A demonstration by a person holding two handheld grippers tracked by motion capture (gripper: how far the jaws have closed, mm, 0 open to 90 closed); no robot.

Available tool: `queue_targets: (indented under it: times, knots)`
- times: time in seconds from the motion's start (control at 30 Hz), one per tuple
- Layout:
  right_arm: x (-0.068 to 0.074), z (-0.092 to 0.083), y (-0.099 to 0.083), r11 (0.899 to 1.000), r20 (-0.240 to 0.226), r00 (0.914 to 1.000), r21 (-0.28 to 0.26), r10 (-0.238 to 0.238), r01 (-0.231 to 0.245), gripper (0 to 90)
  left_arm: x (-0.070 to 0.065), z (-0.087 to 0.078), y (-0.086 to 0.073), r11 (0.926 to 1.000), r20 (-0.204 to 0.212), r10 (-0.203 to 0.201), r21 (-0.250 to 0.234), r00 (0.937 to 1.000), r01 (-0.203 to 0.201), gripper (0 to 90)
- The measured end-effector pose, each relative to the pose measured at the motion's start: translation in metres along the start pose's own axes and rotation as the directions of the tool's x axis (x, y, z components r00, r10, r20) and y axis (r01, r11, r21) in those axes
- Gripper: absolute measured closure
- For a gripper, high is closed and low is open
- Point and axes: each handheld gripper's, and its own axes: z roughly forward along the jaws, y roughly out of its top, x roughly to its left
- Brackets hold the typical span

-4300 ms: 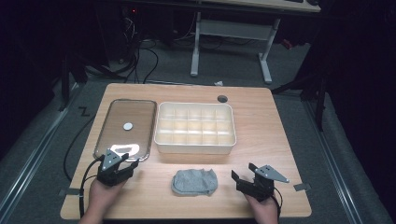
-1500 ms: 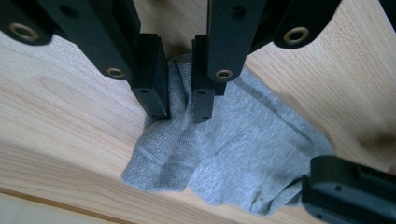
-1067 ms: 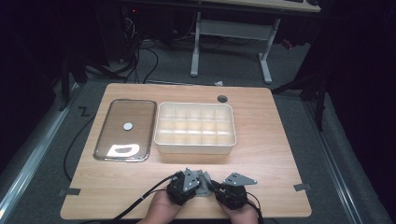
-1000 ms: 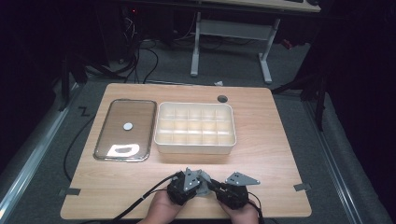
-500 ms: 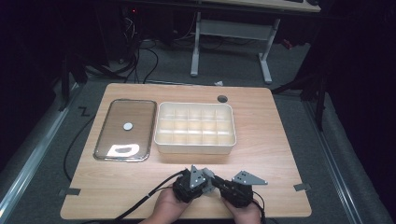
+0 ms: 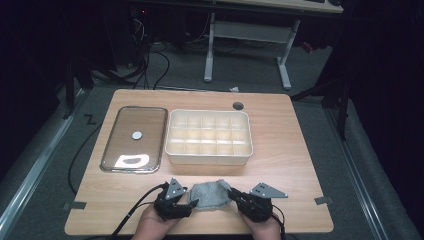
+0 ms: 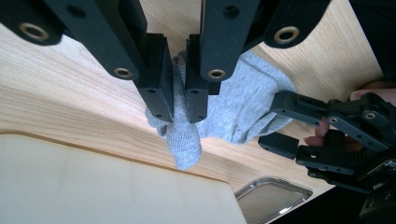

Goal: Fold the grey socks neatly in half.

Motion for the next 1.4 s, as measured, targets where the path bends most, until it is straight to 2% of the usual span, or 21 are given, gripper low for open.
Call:
queue_targets:
  times: [0.1,0.13,0.2,0.27,0.47,0.57,0.67,0.7,0.9,0.93,1.17,1.27,1.3,1.33,1.4]
  knots:
    - [0.003,0.001,0.001,1.0,0.009,0.9999,0.003,-0.009,0.009,83.3,0.004,0.005,0.003,0.9987,0.047,-0.05,0.001,0.9976,0.05,41.8]
    - [0.006,0.001,0.002,1.0,0.023,0.9996,0.006,-0.016,0.016,83.3,0.005,0.005,0.003,0.9987,0.05,-0.052,0.002,0.9974,0.052,48.9]
    - [0.007,0.002,0.003,1.0,0.028,0.9995,0.006,-0.017,0.017,83.3,0.006,0.005,0.002,0.998,0.055,-0.063,-0.002,0.9965,0.063,51.6]
    - [0.01,0.002,0.005,1.0,0.054,0.9982,0.015,-0.028,0.027,83.3,0.006,0.004,0.001,0.9983,0.055,-0.059,-0.002,0.9967,0.059,62.5]
    - [0.016,0.004,0.009,0.998,0.081,0.9953,0.041,-0.053,0.05,83.2,0.004,0.004,0.0,0.9986,0.044,-0.052,-0.008,0.9977,0.052,73.7]
    - [0.022,0.005,0.011,0.996,0.098,0.9924,0.051,-0.074,0.069,83.2,0.003,0.002,-0.001,0.999,0.037,-0.043,-0.012,0.9984,0.044,74.4]
    - [0.034,0.011,0.015,0.994,0.094,0.9913,0.059,-0.092,0.087,83.2,0.003,0.002,-0.001,0.9992,0.038,-0.037,-0.012,0.9986,0.038,74.5]
    - [0.04,0.016,0.018,0.993,0.083,0.9909,0.065,-0.106,0.101,83.2,0.002,0.002,-0.001,0.9993,0.039,-0.036,-0.011,0.9986,0.036,74.5]
    - [0.057,0.034,0.022,0.988,0.048,0.9896,0.086,-0.135,0.131,83.2,0.002,0.002,-0.001,0.9995,0.039,-0.03,-0.012,0.9988,0.031,74.5]
    - [0.061,0.041,0.021,0.986,0.035,0.9898,0.095,-0.138,0.135,83.2,0.002,0.002,-0.001,0.9995,0.04,-0.03,-0.013,0.9987,0.031,74.4]
    - [0.062,0.053,0.019,0.984,0.024,0.9898,0.113,-0.14,0.137,83.2,0.001,0.004,0.001,0.9997,0.048,-0.023,-0.008,0.9986,0.023,72.7]
    - [0.06,0.054,0.018,0.984,0.026,0.9902,0.114,-0.137,0.133,83.1,0.005,0.003,0.001,0.9991,0.09,-0.038,-0.016,0.9952,0.04,64.6]
    - [0.058,0.053,0.017,0.985,0.028,0.9905,0.116,-0.135,0.131,83.0,0.008,0.0,0.001,0.9983,0.123,-0.05,-0.021,0.9911,0.054,59.5]
    - [0.058,0.053,0.017,0.985,0.028,0.9905,0.116,-0.135,0.131,83.0,0.008,0.0,0.001,0.9983,0.123,-0.05,-0.021,0.9911,0.054,58.9]
    - [0.056,0.052,0.017,0.984,0.032,0.99,0.116,-0.137,0.133,83.0,0.01,-0.009,0.002,0.9965,0.138,-0.053,-0.057,0.9891,0.061,57.5]
